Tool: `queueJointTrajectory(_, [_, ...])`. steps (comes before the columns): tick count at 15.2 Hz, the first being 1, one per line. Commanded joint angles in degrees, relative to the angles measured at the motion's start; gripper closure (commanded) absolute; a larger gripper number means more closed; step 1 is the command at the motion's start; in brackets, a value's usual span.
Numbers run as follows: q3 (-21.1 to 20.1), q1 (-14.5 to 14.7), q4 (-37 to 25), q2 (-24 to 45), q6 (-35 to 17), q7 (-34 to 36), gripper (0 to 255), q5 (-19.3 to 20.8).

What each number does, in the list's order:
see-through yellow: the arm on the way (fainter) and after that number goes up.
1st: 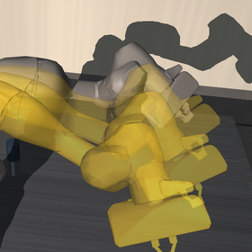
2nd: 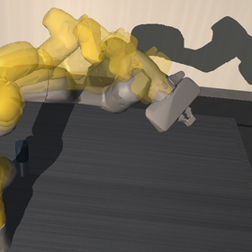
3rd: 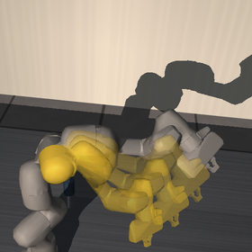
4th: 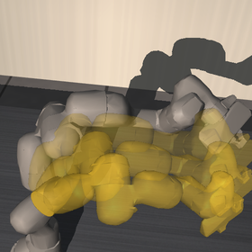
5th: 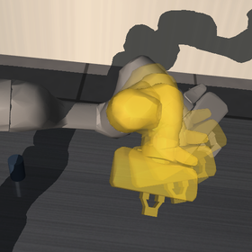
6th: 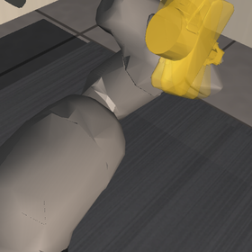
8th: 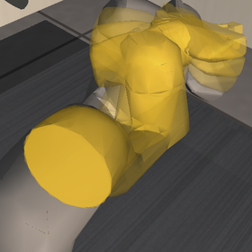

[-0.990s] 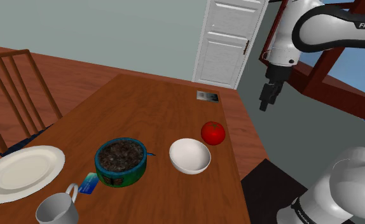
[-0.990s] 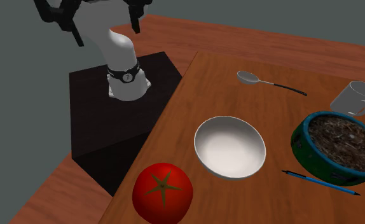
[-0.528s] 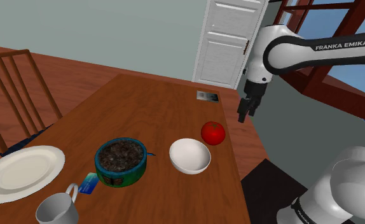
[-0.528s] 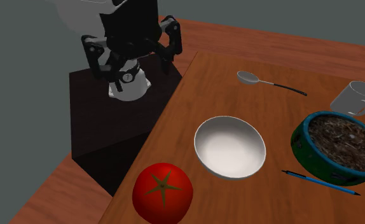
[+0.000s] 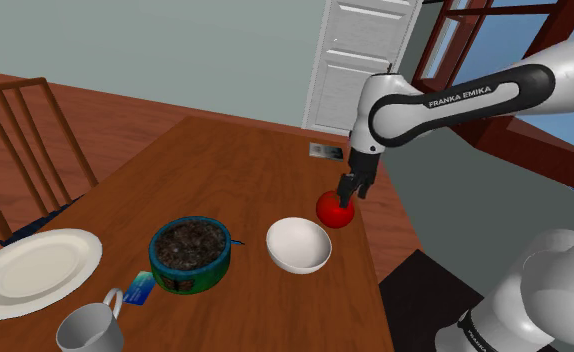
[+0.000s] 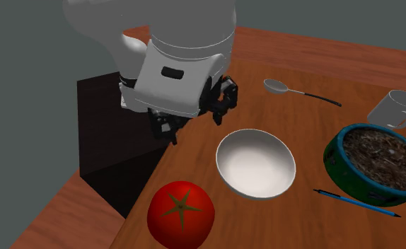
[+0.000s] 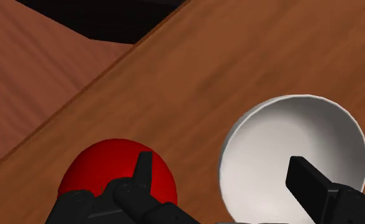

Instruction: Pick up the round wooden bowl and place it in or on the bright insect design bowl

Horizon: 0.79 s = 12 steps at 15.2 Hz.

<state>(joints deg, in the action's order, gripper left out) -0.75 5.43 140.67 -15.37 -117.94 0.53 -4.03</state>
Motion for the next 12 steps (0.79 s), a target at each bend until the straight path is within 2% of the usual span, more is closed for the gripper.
queueJointTrajectory(1, [-0.4, 0.4, -0.8, 4.7, -4.1, 0.4, 0, -0.9])
queueJointTrajectory(7, [-1.7, 1.8, -5.4, 17.2, -12.4, 1.8, 0, -3.3])
queueJointTrajectory(12, [-1.9, 2.0, -3.9, 19.7, -16.4, 1.6, 0, -3.7])
